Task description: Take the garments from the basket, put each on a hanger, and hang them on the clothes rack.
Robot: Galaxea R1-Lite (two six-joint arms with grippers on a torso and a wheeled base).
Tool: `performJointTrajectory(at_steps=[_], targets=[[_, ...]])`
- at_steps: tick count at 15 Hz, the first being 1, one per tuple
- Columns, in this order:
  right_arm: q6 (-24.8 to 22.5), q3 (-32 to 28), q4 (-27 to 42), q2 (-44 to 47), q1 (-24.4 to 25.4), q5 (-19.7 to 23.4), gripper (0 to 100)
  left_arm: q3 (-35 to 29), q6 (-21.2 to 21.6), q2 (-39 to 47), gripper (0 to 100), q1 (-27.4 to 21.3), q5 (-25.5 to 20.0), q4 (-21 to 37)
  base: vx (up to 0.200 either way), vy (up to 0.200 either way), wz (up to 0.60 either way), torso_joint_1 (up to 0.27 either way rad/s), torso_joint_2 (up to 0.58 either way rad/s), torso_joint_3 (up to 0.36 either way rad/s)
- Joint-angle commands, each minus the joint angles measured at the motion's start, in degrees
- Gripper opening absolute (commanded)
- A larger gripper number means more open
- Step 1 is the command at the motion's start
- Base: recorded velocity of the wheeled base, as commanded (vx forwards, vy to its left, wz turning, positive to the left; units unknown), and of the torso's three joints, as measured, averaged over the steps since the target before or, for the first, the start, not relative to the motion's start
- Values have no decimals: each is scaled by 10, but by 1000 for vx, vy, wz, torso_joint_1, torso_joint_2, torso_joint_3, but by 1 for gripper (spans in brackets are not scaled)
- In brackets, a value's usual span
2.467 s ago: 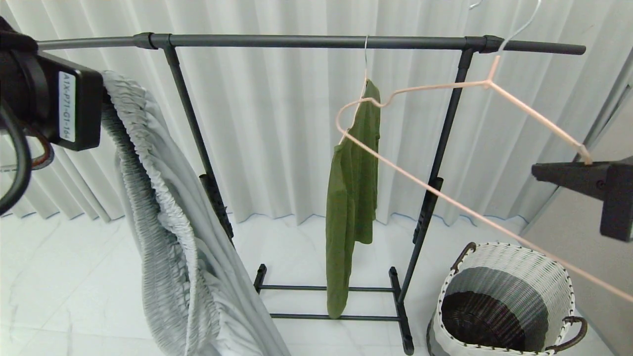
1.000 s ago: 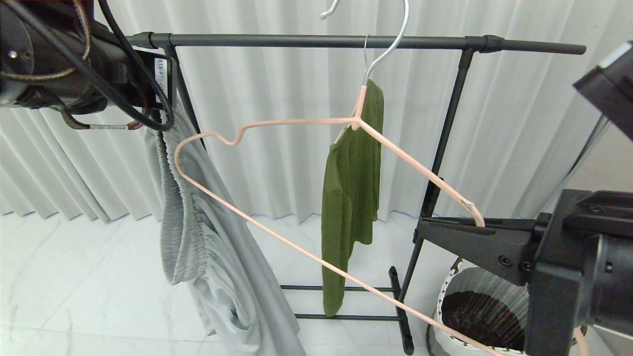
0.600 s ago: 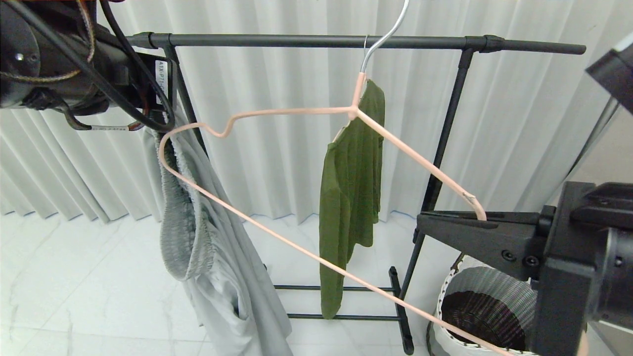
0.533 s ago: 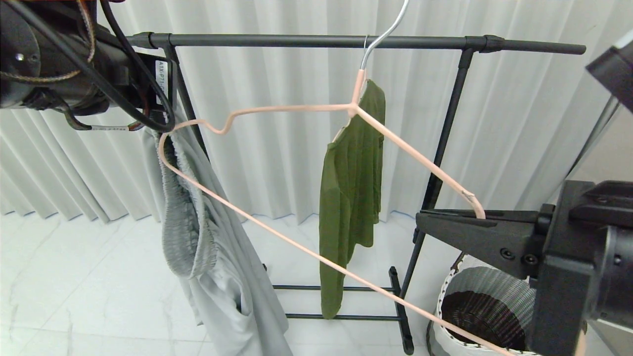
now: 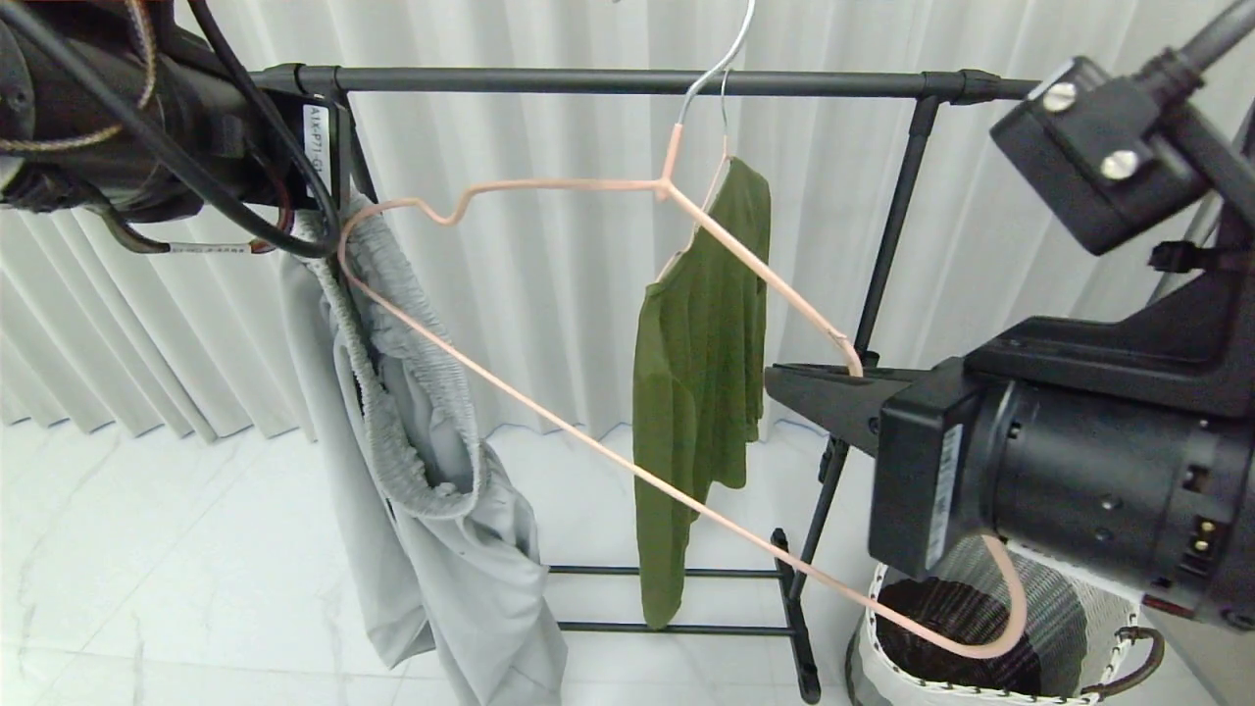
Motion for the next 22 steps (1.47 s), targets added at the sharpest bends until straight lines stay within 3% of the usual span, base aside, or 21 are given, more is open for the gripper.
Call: performJointTrajectory(at_steps=[1,3,6,16,22], targets=[[0,0,-17,37,-4,-13,0,0,-2,-4,0,-13,0,0,0,0,0,0,0,0],[0,-1,-48,57,-11,-40,0,0,-11,-3,0,-20,1,0,0,0,0,0,0,0],[-1,-3,-79,76,-11,-45,0,3,-29,-3,0,-44,1,0,0,0,0,0,0,0],[-10,-4,-109,123,-11,-23,0,1,-42,-6,0,-213,-12,0,0,0,0,0,0,0],[-10,-8,-140,130,-19,-28,0,18,-56,-16,0,-243,-15,0,0,0,0,0,0,0]])
